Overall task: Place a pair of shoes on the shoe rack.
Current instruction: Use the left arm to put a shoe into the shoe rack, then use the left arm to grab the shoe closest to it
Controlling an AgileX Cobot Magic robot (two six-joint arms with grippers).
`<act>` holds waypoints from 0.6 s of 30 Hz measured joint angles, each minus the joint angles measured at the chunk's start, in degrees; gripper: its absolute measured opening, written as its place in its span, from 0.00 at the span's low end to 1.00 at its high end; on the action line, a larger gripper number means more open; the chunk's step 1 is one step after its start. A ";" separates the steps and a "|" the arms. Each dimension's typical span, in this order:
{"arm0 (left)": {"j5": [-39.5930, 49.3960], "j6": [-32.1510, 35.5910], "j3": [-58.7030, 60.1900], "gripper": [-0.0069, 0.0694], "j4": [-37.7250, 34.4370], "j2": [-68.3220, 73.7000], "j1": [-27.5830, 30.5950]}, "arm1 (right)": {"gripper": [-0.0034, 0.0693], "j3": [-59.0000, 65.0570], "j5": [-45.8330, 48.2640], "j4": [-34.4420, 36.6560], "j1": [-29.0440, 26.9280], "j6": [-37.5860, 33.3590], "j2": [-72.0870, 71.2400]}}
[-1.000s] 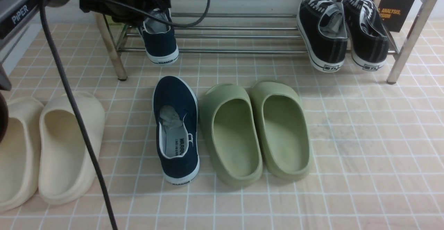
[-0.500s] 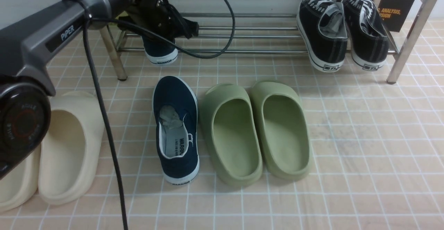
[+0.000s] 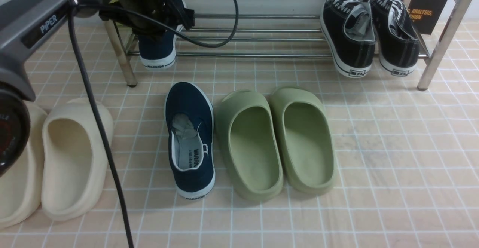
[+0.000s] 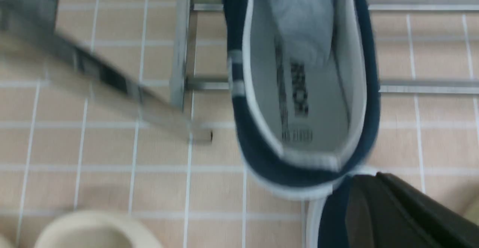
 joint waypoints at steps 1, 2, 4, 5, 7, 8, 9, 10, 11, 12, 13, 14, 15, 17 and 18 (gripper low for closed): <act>2.66 2.27 0.00 0.12 -0.68 -1.55 -0.55 | 0.38 0.00 0.00 0.00 0.00 0.00 0.00; 5.25 4.43 0.06 0.12 -1.07 -3.85 -1.34 | 0.38 0.00 0.00 0.00 0.00 0.00 0.00; 6.98 6.48 0.18 0.12 -1.29 -5.95 -2.40 | 0.38 0.00 0.00 0.00 0.00 0.00 0.00; 9.45 8.54 0.18 0.12 -1.78 -10.39 -4.26 | 0.38 0.00 0.00 0.00 0.00 0.00 0.00; 10.34 9.72 0.58 0.12 -2.54 -15.65 -6.28 | 0.38 0.00 0.00 0.00 0.00 0.00 0.00; 10.22 9.87 1.04 0.12 -2.88 -17.21 -6.82 | 0.38 0.00 0.00 0.00 0.00 0.00 0.00; 9.71 9.94 2.35 0.12 -3.19 -19.90 -7.60 | 0.38 0.00 0.00 0.00 0.00 0.00 0.00; 9.03 9.86 3.92 0.12 -3.25 -21.97 -8.07 | 0.38 0.00 0.00 0.00 0.00 0.00 0.00; 7.58 9.32 7.23 0.12 -3.25 -24.99 -8.59 | 0.38 0.00 0.00 0.00 0.00 0.00 0.00; 5.35 8.31 10.81 0.12 -3.25 -27.30 -8.71 | 0.38 0.00 0.00 0.00 0.00 0.00 0.00; 3.53 7.31 15.01 0.13 -3.25 -29.41 -8.77 | 0.38 0.00 0.00 0.00 0.00 0.00 0.00; 2.03 6.13 17.79 0.13 -3.25 -30.56 -8.77 | 0.38 0.00 0.00 0.00 0.00 0.00 0.00; -0.66 4.77 22.72 0.13 -3.13 -32.18 -8.77 | 0.38 0.00 0.00 0.00 0.00 0.00 0.00; -6.69 1.18 33.08 0.13 -2.72 -34.31 -8.77 | 0.38 0.00 0.00 0.00 0.00 0.04 0.00; -10.48 -0.85 38.05 0.13 -2.50 -34.74 -8.77 | 0.38 0.00 0.00 0.00 0.00 0.04 0.00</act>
